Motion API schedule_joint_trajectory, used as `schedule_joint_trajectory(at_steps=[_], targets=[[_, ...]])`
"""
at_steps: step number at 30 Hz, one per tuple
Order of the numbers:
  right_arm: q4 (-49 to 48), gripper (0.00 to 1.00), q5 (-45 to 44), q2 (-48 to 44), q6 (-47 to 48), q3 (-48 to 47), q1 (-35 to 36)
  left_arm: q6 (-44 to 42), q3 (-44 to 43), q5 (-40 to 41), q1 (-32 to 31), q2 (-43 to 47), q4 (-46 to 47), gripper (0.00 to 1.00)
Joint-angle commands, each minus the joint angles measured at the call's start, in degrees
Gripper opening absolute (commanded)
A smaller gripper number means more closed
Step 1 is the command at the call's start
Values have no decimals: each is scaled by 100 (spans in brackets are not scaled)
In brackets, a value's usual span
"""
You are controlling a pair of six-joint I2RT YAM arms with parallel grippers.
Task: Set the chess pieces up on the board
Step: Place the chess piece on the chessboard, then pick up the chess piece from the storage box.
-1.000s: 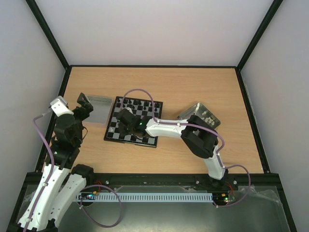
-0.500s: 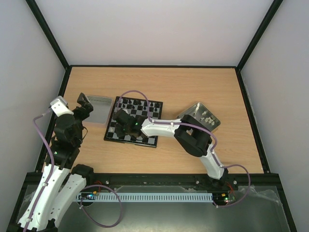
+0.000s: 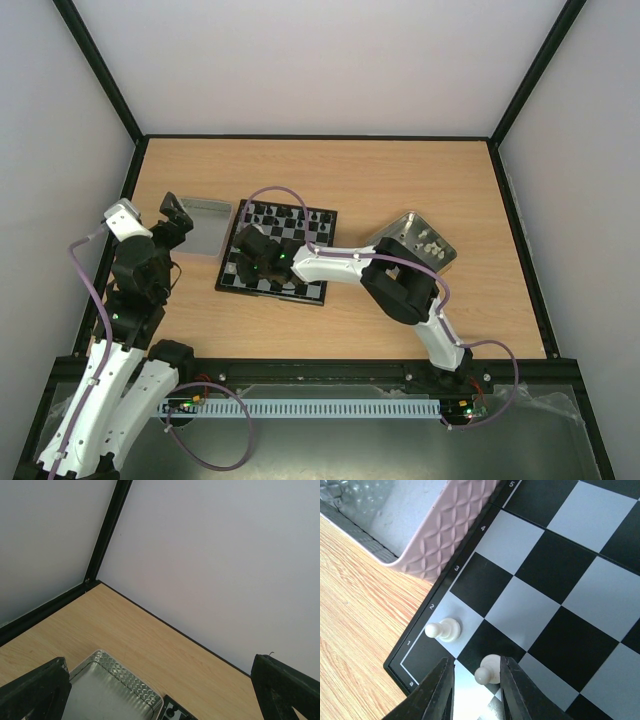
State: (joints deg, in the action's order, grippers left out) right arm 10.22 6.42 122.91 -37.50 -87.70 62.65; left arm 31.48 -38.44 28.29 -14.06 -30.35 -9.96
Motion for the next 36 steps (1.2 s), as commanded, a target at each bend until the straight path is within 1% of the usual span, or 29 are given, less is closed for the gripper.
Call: schedule_joint_trajectory(at_steps=[1, 6, 9, 12, 16, 17, 21, 24, 27, 30, 32, 35, 36], targets=[[-272, 25, -47, -302, -138, 41, 0, -58, -59, 60, 44, 63, 112, 100], [-545, 28, -420, -1013, -348, 695, -213, -56, -79, 47, 41, 86, 102, 100], [-501, 28, -815, -1567, -504, 1146, -462, -66, -84, 39, 44, 109, 99, 100], [-439, 30, -1345, -2271, -674, 1792, -771, -78, -85, -50, 76, 131, 114, 100], [37, 37, -2388, -3399, -796, 2582, -1216, -153, -86, -355, 167, 154, 217, 100], [150, 38, -2537, -3654, -832, 2769, -1352, -178, -91, -457, 210, 152, 254, 100], [525, 43, -2812, -4606, -916, 3548, -2070, -243, -32, -945, 342, 184, 387, 100], [879, 45, -2953, -5144, -1017, 3999, -2589, -261, -8, -1171, 436, 204, 461, 100], [1016, 46, -2712, -5397, -971, 4332, -3196, -241, 14, -1219, 448, 225, 473, 100], [946, 45, -2317, -5296, -841, 4467, -3734, -240, 83, -1302, 451, 195, 573, 100], [995, 43, -2176, -5076, -731, 4404, -4015, -246, 90, -1344, 461, 123, 614, 100], [1031, 35, -2211, -4736, -590, 4352, -4395, -249, 90, -1404, 542, -5, 674, 100], [1018, 33, -2210, -4641, -527, 4336, -4504, -237, 88, -1393, 545, -59, 688, 100]])
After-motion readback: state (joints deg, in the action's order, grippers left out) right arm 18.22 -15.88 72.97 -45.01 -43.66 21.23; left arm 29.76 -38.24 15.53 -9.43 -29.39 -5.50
